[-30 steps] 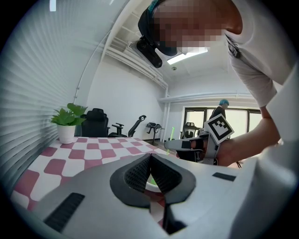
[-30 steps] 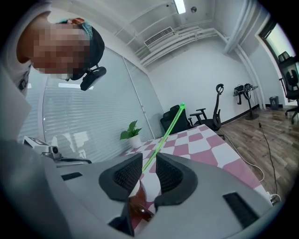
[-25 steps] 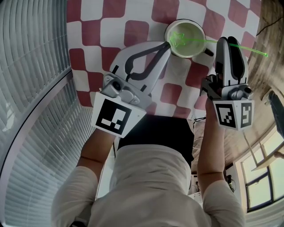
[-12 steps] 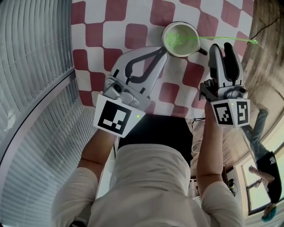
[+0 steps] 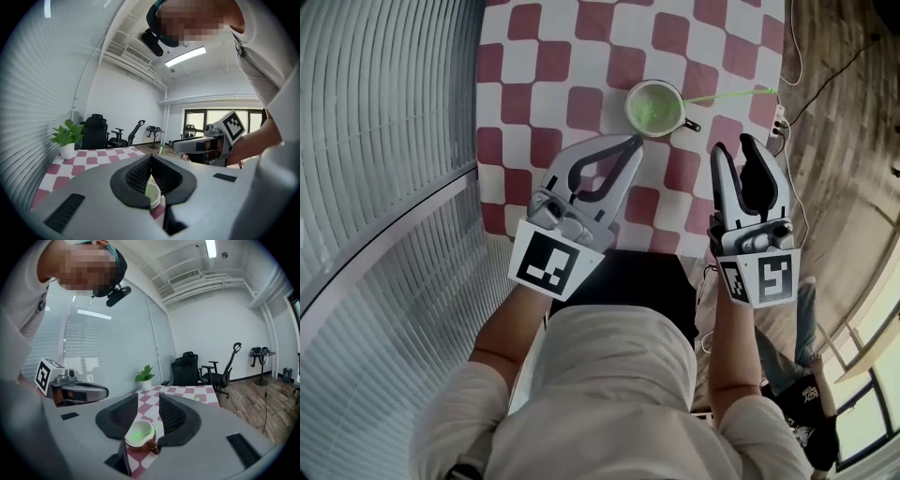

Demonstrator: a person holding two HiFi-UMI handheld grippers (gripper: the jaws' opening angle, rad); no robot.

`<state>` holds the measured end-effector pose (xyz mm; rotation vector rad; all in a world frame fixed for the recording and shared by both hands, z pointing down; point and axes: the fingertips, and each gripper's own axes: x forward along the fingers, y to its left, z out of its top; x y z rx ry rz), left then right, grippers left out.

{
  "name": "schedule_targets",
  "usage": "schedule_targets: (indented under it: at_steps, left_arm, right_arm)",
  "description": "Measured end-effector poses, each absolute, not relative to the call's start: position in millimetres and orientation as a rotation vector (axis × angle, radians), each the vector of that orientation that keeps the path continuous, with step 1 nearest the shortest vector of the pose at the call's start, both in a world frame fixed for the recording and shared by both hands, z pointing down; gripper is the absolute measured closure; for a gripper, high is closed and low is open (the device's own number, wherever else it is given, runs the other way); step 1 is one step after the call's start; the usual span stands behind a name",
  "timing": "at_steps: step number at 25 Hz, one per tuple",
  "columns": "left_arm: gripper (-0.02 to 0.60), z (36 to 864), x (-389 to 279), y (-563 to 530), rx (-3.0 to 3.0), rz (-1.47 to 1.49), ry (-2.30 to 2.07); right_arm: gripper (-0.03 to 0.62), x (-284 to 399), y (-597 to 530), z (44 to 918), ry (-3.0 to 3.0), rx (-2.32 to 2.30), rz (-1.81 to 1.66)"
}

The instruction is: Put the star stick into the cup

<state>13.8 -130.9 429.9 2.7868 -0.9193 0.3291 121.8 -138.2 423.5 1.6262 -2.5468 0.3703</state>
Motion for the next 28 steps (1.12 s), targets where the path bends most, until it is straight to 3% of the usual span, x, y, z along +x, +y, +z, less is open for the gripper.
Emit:
schedule_targets:
  at_steps: [16,28]
  left_arm:
    - [0.549,313,29,-100,2.944,0.268,-0.834]
    - [0.549,226,31,-72,3.008,0.177,-0.851]
  right_arm:
    - [0.533,97,-89,300,-2.612,1.507,0.143]
    - [0.551,70,-71,204,-2.689,1.517,0.097]
